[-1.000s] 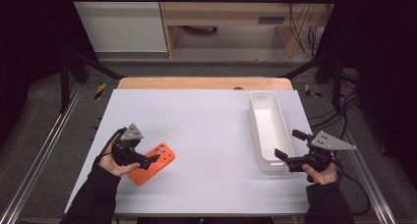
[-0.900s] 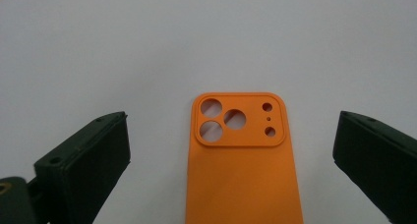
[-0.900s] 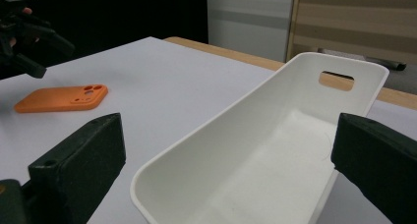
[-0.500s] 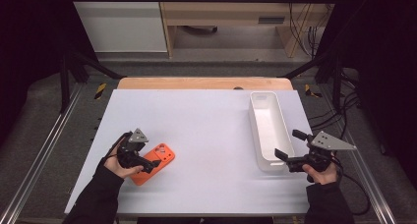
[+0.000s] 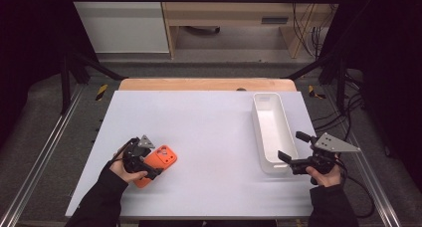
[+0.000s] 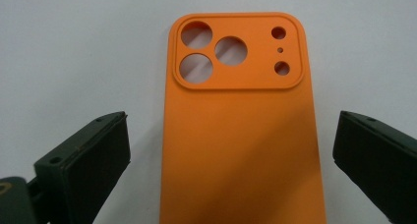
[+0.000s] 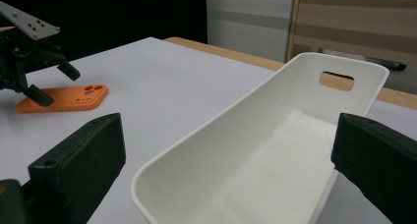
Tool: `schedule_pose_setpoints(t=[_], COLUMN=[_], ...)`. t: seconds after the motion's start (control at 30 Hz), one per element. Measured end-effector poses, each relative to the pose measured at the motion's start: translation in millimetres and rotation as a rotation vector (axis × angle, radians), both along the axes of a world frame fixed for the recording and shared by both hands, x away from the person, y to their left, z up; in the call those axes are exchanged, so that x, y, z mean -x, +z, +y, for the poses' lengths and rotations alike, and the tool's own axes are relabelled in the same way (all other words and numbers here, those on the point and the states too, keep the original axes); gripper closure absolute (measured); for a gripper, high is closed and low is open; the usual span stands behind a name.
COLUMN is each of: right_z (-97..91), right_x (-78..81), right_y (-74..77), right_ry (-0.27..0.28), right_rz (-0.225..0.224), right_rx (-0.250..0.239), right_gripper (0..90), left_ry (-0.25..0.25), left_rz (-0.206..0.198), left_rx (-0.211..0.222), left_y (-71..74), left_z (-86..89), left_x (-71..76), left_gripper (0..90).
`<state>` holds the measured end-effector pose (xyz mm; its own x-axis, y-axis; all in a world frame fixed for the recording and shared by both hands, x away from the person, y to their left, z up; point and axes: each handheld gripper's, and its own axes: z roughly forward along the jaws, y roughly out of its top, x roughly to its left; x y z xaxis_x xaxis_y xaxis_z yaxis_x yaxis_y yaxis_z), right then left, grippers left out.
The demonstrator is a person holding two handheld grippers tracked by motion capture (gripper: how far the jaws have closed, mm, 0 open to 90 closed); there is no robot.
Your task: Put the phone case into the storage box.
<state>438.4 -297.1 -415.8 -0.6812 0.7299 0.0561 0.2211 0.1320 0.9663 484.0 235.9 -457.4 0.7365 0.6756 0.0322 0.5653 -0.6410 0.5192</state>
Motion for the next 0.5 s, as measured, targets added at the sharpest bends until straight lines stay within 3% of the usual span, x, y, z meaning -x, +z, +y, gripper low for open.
schedule_pose_setpoints(t=[0.5], right_z=[0.4], right_x=[-0.3], right_y=[-0.3], right_ry=[0.002], right_rz=[0.001], right_rx=[0.001], right_gripper=[0.4], left_ry=[0.001], left_rz=[0.048], left_rx=[-0.038], left_y=[-5.6], left_z=[0.3], left_x=[-0.2], left_gripper=[3.8])
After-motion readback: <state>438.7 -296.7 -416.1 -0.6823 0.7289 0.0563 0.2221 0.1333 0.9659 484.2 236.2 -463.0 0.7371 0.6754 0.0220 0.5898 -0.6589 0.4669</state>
